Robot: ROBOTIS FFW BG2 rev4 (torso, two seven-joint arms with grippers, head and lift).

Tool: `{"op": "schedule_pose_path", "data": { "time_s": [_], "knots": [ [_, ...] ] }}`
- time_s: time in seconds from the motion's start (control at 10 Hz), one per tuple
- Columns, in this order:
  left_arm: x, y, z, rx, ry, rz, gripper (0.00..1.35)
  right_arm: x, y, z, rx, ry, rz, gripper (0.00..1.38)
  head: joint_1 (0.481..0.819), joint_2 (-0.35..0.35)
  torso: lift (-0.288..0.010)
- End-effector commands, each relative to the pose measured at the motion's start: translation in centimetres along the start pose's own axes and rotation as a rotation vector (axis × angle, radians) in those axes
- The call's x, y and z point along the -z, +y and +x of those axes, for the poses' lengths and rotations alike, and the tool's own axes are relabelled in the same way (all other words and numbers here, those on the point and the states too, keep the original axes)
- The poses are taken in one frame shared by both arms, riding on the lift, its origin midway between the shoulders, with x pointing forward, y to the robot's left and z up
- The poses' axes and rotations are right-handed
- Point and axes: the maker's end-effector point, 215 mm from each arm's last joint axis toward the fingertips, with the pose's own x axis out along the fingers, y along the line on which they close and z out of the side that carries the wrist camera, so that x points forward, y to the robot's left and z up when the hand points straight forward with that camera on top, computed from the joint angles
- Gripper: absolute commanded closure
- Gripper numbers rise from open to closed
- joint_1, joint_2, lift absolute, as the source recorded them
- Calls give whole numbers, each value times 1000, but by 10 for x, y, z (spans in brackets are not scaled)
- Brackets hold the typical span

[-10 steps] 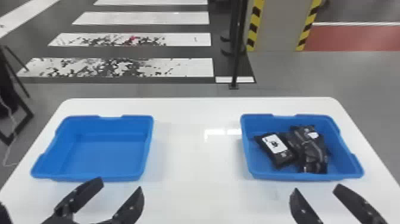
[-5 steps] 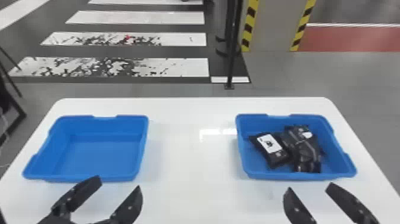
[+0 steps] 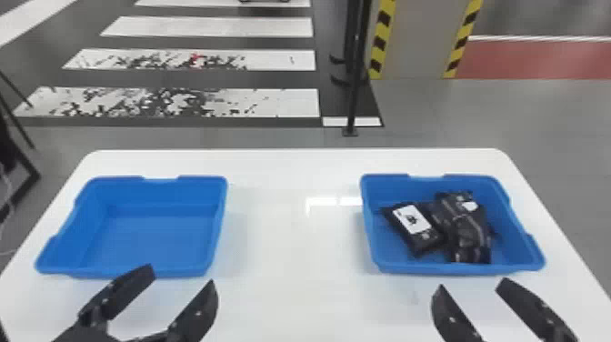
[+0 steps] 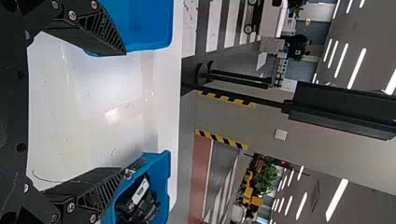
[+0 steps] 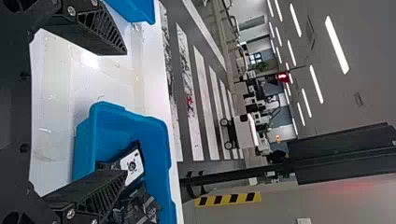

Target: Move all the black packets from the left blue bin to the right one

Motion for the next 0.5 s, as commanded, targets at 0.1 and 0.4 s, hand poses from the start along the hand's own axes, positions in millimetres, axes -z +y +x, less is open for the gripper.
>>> {"op": "schedule_pose_path", "data": {
  "time_s": [0.1, 0.4],
  "knots": [
    [-2, -1, 0, 2, -8, 2, 177, 0, 0, 1, -3, -4, 2, 124, 695, -1, -140],
    [-6, 0, 1, 1, -17, 7, 179, -3, 0, 2, -3, -15, -2, 124, 695, 0, -140]
  ]
}}
